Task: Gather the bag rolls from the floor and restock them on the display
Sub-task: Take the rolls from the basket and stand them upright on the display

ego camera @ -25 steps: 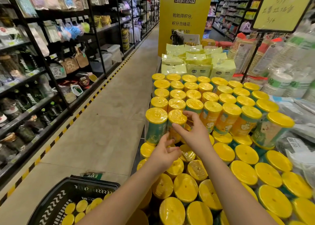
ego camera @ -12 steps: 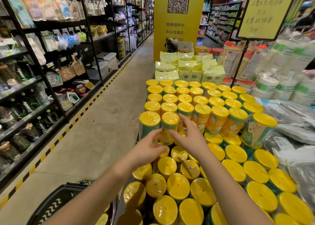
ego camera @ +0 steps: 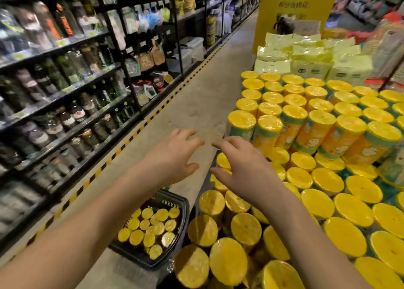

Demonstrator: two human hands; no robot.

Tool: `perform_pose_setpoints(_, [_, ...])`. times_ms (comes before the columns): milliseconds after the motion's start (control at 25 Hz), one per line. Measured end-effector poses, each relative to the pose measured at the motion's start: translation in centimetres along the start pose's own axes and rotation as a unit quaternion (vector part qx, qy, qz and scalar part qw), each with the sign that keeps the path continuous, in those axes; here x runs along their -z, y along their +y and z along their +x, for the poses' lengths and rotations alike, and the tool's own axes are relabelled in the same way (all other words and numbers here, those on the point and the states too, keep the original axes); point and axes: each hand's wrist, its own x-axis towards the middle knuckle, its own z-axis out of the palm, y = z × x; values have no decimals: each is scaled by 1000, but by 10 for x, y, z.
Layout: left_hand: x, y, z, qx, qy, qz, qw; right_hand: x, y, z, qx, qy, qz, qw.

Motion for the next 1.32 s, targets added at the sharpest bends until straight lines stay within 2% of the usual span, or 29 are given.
perform_pose_setpoints(200, [-34,-76,-64,75,-20,2,997,-52,-66,28,44,-97,11,994])
perform_pose_setpoints(320, [-59,-130,-80,83,-27,-15,996,-87,-106,50,56,-138,-9,989])
perform_pose_setpoints(480, [-92,-219,-80,65,-25,-46,996,-141,-162,97,29,-177,-42,983])
perform_pose_setpoints(720, [-163,-365,-73,-3,-105,-85,991,-247,-249,165,-60,-239,-85,965])
perform_pose_setpoints(840, [-197,-401,-70,-21,-147,-100,984,-286,-257,161,-106,-271,-74,954])
perform_pose_setpoints(1040, [-282,-432,-63,-3,-199,-133,971,-381,-240,149,-134,-304,-19,943])
perform_pose_setpoints(1160, [-361,-444,-64,29,-223,-159,961,-459,-219,135,-146,-307,16,940])
perform_pose_setpoints(1320, [-500,-454,-59,63,-256,-177,948,-600,-175,107,-164,-324,37,931])
